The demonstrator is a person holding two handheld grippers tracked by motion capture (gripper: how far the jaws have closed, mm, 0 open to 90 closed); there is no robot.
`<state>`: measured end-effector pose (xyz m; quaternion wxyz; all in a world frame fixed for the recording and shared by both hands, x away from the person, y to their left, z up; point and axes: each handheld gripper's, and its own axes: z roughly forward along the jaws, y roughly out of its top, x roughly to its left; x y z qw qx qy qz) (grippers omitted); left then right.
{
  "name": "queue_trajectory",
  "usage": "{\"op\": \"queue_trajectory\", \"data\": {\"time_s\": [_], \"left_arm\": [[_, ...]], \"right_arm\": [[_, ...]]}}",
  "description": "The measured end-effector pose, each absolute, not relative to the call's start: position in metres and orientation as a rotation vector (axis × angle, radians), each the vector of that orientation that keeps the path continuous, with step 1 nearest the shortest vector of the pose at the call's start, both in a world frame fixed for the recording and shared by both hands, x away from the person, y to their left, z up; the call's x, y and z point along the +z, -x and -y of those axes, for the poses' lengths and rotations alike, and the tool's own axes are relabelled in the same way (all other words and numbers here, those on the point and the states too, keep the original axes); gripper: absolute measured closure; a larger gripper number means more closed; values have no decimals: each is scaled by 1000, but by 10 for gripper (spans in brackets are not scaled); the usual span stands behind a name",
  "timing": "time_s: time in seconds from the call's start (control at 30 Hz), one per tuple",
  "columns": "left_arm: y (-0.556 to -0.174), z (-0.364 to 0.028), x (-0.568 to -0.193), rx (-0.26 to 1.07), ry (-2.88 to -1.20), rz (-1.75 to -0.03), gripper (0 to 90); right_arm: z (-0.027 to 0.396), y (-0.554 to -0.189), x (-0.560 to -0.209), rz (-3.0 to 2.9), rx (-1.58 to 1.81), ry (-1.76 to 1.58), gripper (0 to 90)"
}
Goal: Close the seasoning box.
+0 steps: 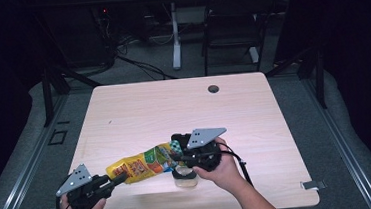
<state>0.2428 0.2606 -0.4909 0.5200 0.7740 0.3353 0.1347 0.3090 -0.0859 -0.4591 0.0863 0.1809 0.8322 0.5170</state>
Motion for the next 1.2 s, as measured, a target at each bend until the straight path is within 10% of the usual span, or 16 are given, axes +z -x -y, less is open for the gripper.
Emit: {"op": "queue_trajectory", "data": {"time_s": [1.2], "left_arm": [[-241,-249,-472,392,-1943,-745,806]], "right_arm": [[109,-307,-464,-2460,1588,-594,882]]}}
